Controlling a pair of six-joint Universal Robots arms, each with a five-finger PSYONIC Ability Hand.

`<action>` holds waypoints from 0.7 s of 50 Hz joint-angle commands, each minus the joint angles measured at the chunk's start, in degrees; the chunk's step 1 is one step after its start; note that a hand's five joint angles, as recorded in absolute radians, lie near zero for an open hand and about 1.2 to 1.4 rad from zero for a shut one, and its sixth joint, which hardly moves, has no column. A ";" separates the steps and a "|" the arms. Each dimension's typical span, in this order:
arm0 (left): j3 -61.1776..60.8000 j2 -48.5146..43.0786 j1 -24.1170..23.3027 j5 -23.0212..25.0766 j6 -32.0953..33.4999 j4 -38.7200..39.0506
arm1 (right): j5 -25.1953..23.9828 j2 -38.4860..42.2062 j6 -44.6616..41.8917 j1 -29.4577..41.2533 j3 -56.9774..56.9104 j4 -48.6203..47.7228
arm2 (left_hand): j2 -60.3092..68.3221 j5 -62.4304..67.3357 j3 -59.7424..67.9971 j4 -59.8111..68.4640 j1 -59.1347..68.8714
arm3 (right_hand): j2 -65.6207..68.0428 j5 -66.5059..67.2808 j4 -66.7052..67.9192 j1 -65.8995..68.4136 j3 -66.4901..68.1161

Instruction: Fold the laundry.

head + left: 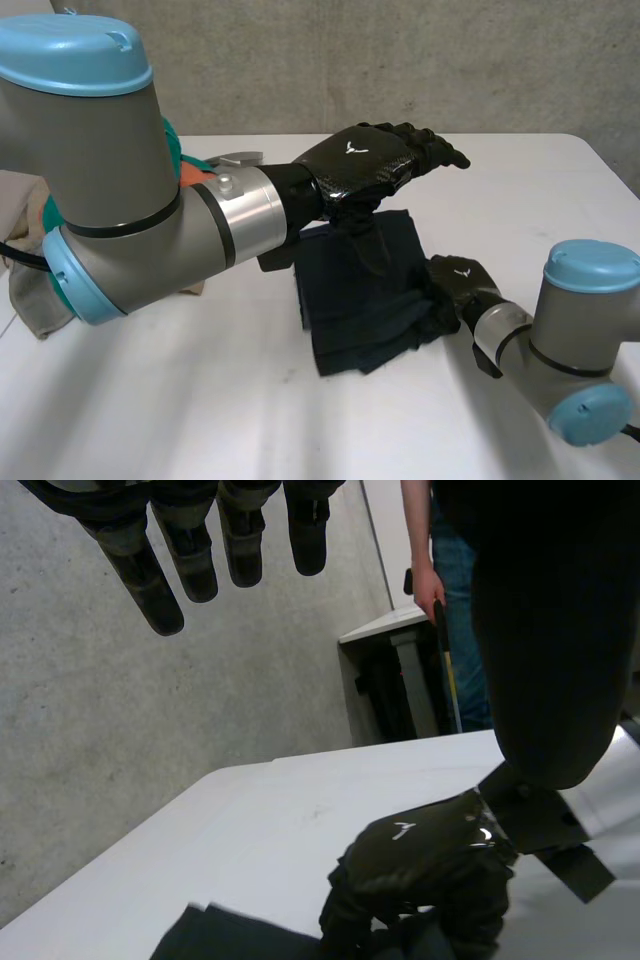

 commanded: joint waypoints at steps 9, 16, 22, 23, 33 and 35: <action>0.19 2.28 -0.29 -0.39 -0.08 0.45 | 5.52 4.50 7.37 -10.69 -20.70 0.53 | -1.40 -2.23 -0.15 -1.16 -0.70 | 20.33 24.77 15.14 25.58 19.63; 0.28 3.86 -0.38 -0.39 -0.17 0.45 | 10.62 17.68 7.81 -20.45 -43.11 8.34 | -1.40 -2.23 -0.15 -1.16 -0.70 | 20.33 24.77 15.14 25.58 19.63; 0.45 4.57 -0.47 -0.57 -0.17 0.45 | 11.86 31.73 7.63 -27.30 -67.67 18.87 | -1.40 -2.23 -0.15 -1.16 -0.70 | 20.33 24.77 15.14 25.58 19.63; 0.45 4.74 -0.56 -0.83 -0.17 0.45 | 11.86 32.90 7.63 -27.67 -69.66 19.86 | -1.40 -2.23 -0.15 -1.16 -0.70 | 20.33 24.77 15.14 25.58 19.63; 0.45 4.04 -1.35 -2.94 -0.17 0.54 | 5.71 40.64 7.55 -30.92 -82.87 25.05 | -1.40 -2.23 -0.15 -1.16 -0.70 | -49.67 -45.23 -54.86 -44.42 -50.37; 0.45 3.95 -1.35 -3.73 -0.17 0.97 | 5.62 40.03 7.46 -31.10 -82.25 26.02 | -1.40 -2.23 -0.15 -1.16 -0.70 | -49.67 -45.23 -54.86 -44.42 -50.37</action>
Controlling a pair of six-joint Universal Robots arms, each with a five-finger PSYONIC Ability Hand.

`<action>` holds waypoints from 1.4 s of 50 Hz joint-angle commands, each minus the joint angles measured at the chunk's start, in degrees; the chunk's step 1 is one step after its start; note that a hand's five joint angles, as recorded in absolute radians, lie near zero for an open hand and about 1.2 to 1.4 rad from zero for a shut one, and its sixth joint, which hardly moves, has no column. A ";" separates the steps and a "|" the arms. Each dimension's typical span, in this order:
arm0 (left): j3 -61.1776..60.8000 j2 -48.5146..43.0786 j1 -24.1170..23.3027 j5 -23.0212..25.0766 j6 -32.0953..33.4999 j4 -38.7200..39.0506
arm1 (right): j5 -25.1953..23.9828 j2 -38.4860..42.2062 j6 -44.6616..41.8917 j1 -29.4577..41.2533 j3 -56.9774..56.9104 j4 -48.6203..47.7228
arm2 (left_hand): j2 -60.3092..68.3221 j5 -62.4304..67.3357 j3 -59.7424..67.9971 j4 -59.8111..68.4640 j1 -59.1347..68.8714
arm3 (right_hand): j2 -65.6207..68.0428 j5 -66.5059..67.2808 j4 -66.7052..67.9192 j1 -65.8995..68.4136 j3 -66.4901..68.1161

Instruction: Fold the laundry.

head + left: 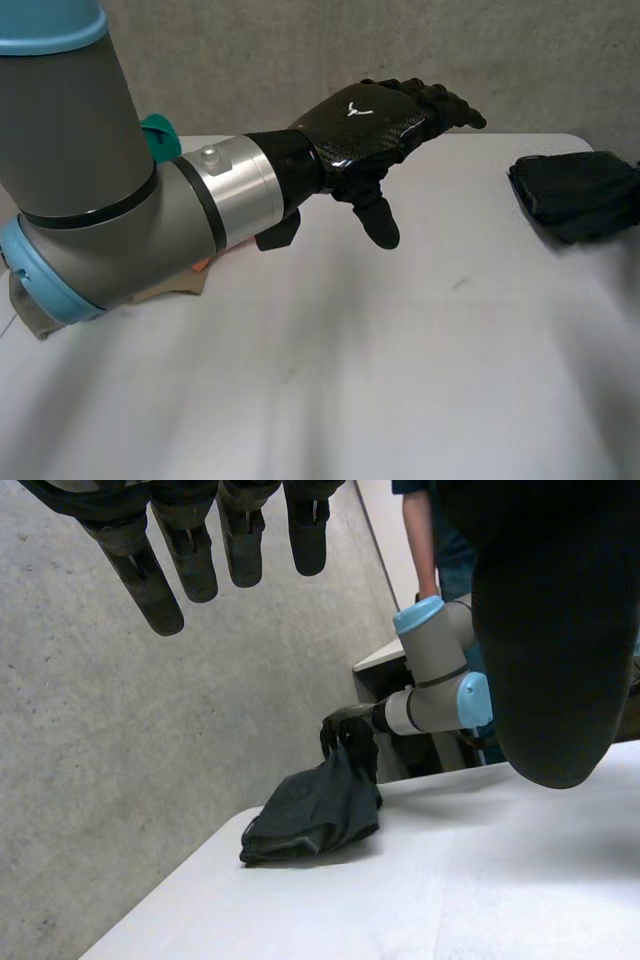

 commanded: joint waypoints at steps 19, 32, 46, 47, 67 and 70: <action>3.33 -0.09 9.37 -32.14 1.14 8.00 | -8.12 -44.00 -27.50 3.51 55.11 -17.40 | -0.90 -1.73 0.36 -0.66 -0.20 | -24.88 -26.67 -27.93 -24.67 -25.29; 10.01 -19.76 27.57 -38.22 23.63 16.60 | -19.74 -64.15 -36.83 16.70 92.93 -28.50 | -0.57 -1.39 0.69 -0.32 0.14 | -24.88 -26.67 -27.93 -24.67 -25.29; 11.43 -30.08 29.95 -31.19 26.21 27.96 | -16.14 -65.02 -38.23 19.95 96.81 -28.32 | 68.04 67.22 69.30 68.29 68.75 | -24.88 -26.67 -27.93 -24.67 -25.29; 10.55 -28.15 29.16 -31.19 24.89 27.96 | -15.79 -65.20 -38.23 19.95 96.63 -28.24 | 68.04 67.22 69.30 68.29 68.75 | -24.88 -26.67 -27.93 -24.67 -25.29; -11.95 5.44 5.79 -25.92 -12.30 22.60 | -8.14 -69.95 -29.80 19.87 93.64 -25.60 | 68.04 67.22 69.30 68.29 68.75 | -24.88 -26.67 -27.93 -24.67 -25.29; -14.23 2.65 1.40 -25.65 -12.13 22.16 | -8.14 -69.86 -28.92 19.69 93.03 -24.02 | 68.04 67.22 69.30 68.29 68.75 | -24.88 -26.67 -27.93 -24.67 -25.29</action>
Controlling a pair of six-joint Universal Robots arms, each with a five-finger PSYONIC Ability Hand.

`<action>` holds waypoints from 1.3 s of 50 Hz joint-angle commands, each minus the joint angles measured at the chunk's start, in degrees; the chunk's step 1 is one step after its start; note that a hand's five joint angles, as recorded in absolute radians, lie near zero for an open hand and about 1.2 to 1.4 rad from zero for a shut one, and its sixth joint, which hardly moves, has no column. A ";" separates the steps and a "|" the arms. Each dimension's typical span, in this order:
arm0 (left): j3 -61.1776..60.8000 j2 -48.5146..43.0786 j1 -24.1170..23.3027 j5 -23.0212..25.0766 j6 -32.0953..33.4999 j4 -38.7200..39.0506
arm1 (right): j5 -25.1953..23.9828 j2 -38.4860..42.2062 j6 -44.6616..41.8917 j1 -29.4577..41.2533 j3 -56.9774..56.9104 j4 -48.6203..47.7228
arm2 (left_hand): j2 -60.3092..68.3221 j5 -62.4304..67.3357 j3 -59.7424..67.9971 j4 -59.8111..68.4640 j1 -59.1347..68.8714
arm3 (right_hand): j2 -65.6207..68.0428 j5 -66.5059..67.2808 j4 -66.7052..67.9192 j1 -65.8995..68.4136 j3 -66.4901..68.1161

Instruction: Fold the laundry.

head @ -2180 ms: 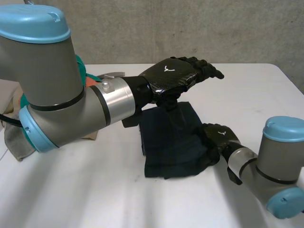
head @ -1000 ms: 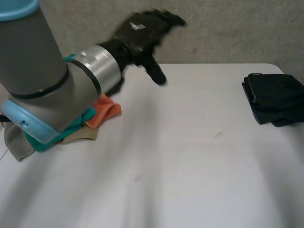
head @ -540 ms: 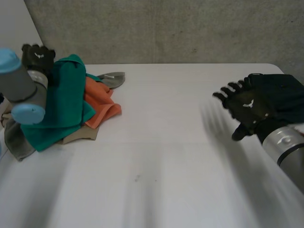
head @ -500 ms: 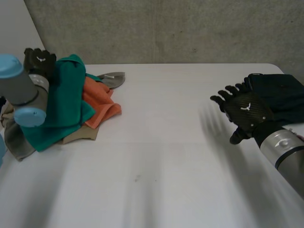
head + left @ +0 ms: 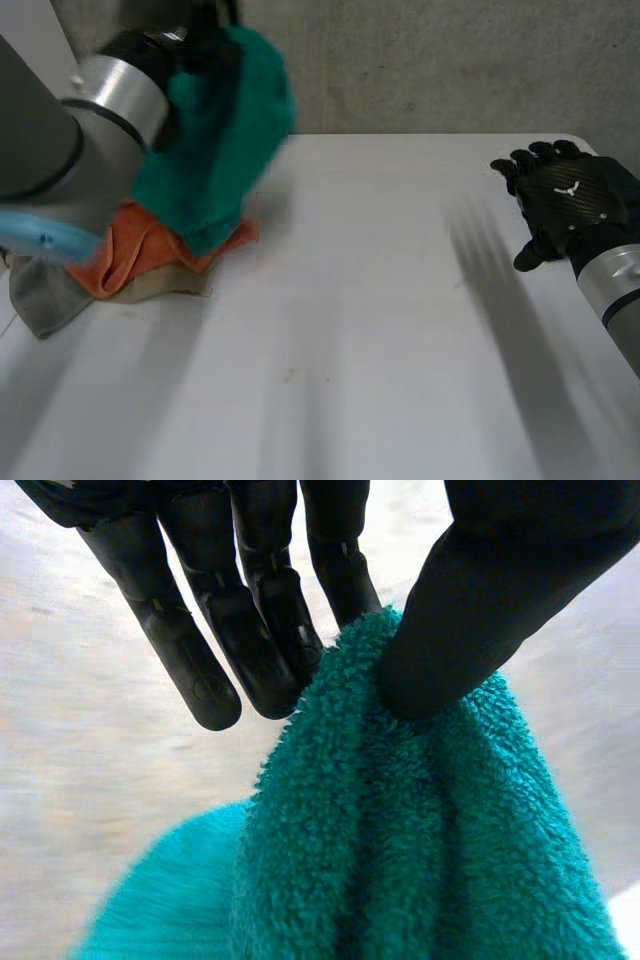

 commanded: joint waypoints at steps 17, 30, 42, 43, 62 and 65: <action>-3.51 -10.88 -15.32 -4.06 -1.28 -12.58 | -1.56 2.04 2.12 0.05 -2.59 7.28 | -43.64 -39.84 -43.28 -43.78 -40.88 | -1.97 -2.87 -2.06 -2.69 -1.91; -24.78 1.35 -11.98 -6.79 7.41 -9.42 | -7.20 9.87 -5.78 0.93 -10.59 20.38 | -36.75 -32.95 -36.39 -36.89 -33.99 | 0.27 -0.63 0.18 -0.46 0.33; -33.67 -5.85 -6.09 -3.64 27.27 8.24 | -7.29 13.30 -12.64 3.57 -9.54 25.13 | -37.59 -33.79 -37.23 -37.73 -34.83 | 24.36 23.46 24.27 23.63 24.42; -33.32 -7.51 -5.13 -1.71 28.94 9.65 | -7.28 13.30 -12.56 3.66 -9.27 24.78 | -37.75 -33.96 -37.40 -37.90 -35.00 | 24.19 23.29 24.10 23.46 24.25; -22.69 -20.79 0.51 11.75 31.06 10.10 | -6.06 16.20 0.98 4.19 -5.75 14.94 | -32.21 -28.42 -31.86 -32.36 -29.46 | 21.68 20.78 21.58 20.95 21.74; -21.54 -21.59 0.24 11.66 31.24 9.92 | -5.35 17.95 1.16 4.27 -6.37 14.67 | -29.19 -25.40 -28.84 -29.33 -26.44 | 20.49 19.59 20.40 19.76 20.55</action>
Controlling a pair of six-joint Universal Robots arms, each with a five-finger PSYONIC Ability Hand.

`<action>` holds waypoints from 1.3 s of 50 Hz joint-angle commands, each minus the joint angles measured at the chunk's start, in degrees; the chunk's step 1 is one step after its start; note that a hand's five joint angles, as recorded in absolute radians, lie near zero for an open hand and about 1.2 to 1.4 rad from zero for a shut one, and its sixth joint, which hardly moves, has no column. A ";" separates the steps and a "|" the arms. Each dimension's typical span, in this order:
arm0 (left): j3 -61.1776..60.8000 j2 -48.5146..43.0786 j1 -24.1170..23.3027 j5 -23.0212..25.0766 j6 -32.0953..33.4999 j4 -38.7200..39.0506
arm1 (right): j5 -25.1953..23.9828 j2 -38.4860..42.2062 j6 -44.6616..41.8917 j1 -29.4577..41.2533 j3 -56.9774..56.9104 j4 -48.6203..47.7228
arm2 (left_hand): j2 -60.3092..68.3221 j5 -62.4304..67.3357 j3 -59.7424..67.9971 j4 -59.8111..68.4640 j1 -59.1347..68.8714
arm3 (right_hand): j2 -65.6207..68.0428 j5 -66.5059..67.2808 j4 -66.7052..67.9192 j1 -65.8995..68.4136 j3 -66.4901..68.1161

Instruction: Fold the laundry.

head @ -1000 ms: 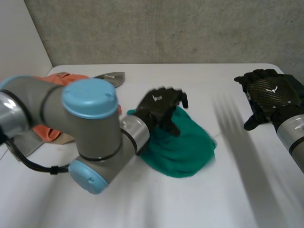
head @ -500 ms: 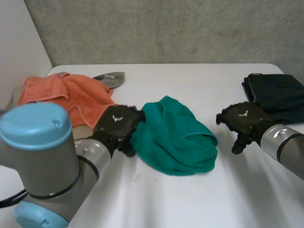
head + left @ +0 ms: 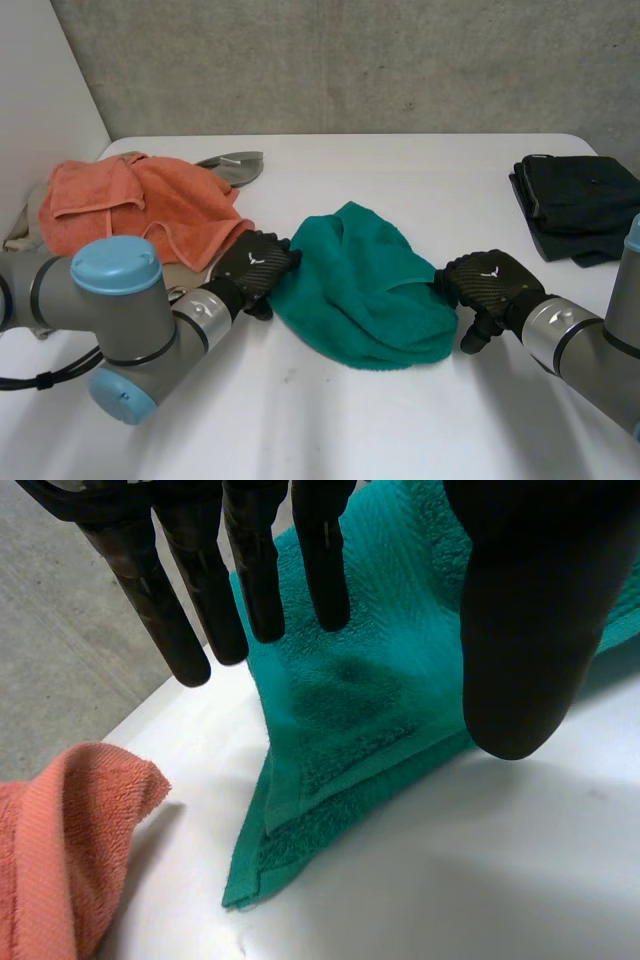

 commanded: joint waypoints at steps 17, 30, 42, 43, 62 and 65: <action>8.38 -2.30 -1.39 -0.30 -1.37 -6.21 | 6.28 9.85 3.17 3.27 -6.74 -4.55 | 50.66 50.07 50.50 50.28 50.60 | 8.62 8.77 8.46 8.52 8.56; 7.41 17.72 -0.95 -2.23 -6.10 -8.06 | 7.78 -3.91 2.73 2.22 -9.46 -4.20 | 50.66 50.07 50.50 50.28 50.60 | 49.49 49.64 49.33 49.39 49.43; 8.29 34.27 -0.69 -4.78 -13.84 -5.77 | 6.90 -16.43 2.73 2.57 -25.00 9.57 | 50.66 50.07 50.50 50.28 50.60 | 49.49 49.64 49.33 49.39 49.43; 8.20 34.18 -0.69 -4.87 -13.85 -5.69 | 6.90 -16.26 2.64 2.74 -25.98 10.64 | 50.66 50.07 50.50 50.28 50.60 | 49.49 49.64 49.33 49.39 49.43; 4.60 20.21 -1.65 -8.56 -12.79 -7.44 | 8.30 11.77 1.94 5.12 -35.56 18.92 | 50.66 50.07 50.50 50.28 50.60 | 49.49 49.64 49.33 49.39 49.43; 6.52 15.47 -1.39 -8.47 -10.16 -5.78 | 10.32 15.20 2.46 4.85 -38.80 16.73 | 50.66 50.07 50.50 50.28 50.60 | 49.49 49.64 49.33 49.39 49.43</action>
